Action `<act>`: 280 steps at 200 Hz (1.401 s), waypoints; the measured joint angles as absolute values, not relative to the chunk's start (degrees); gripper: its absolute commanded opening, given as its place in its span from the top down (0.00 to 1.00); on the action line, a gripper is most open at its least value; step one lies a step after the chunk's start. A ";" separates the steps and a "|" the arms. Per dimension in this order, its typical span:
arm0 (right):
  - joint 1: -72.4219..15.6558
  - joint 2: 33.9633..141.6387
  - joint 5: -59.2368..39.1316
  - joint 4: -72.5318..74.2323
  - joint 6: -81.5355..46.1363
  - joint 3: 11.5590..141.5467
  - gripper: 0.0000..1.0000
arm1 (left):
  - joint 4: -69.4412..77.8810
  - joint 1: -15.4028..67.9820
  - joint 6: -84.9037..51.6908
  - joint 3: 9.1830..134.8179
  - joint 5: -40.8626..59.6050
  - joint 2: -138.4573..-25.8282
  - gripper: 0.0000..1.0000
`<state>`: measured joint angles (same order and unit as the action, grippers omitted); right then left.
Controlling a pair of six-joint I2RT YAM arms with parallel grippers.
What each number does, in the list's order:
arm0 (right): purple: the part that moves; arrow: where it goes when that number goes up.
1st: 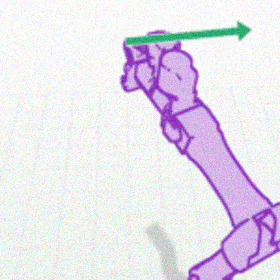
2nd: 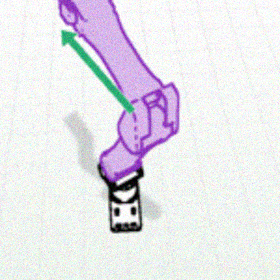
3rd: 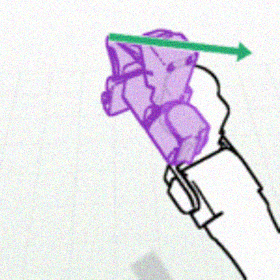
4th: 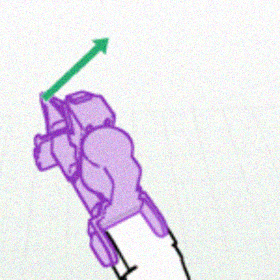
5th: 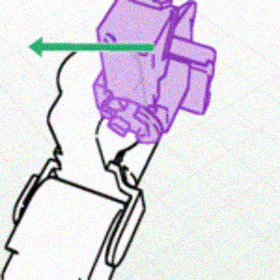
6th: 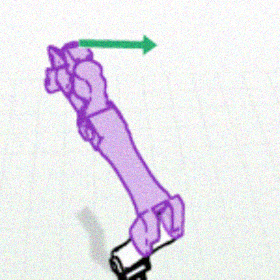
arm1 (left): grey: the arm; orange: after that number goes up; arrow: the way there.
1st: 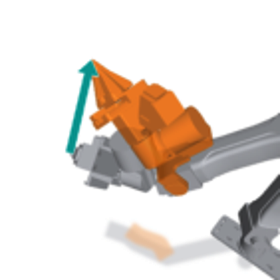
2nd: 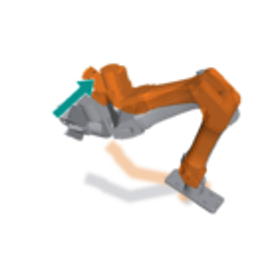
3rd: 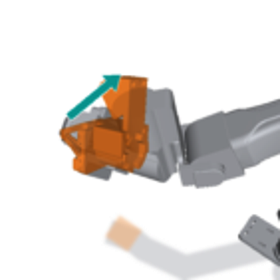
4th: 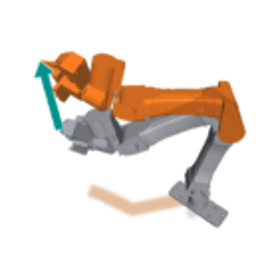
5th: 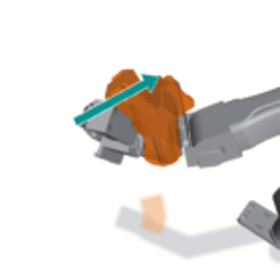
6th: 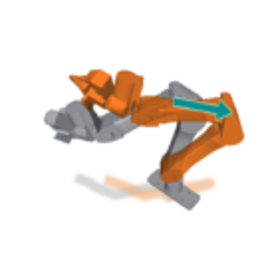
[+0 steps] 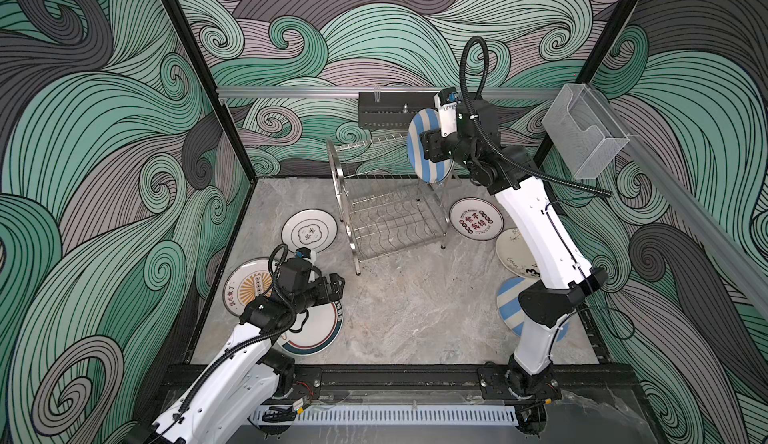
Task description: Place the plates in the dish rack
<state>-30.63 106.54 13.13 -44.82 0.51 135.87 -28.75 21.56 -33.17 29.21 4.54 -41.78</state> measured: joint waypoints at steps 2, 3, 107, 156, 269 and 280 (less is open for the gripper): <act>-30.63 106.52 13.10 -44.82 0.49 135.87 0.28 | -28.75 21.56 -33.17 29.21 4.54 -41.80 0.01; -30.63 106.52 13.10 -44.82 0.49 135.90 0.28 | -28.75 21.56 -33.17 29.23 4.54 -41.80 0.01; -30.61 104.25 14.15 -44.88 0.67 136.90 0.27 | -28.75 21.56 -32.99 29.21 4.56 -41.91 0.01; -30.61 104.20 14.66 -44.91 0.67 136.42 0.27 | -28.77 21.56 -32.97 29.23 4.54 -41.87 0.01; -30.61 104.57 15.59 -44.93 0.64 134.21 0.27 | -28.80 21.56 -32.95 29.21 4.54 -41.78 0.01; -30.61 104.73 15.55 -44.93 0.60 134.21 0.27 | -28.80 21.56 -32.95 29.21 4.54 -41.78 0.01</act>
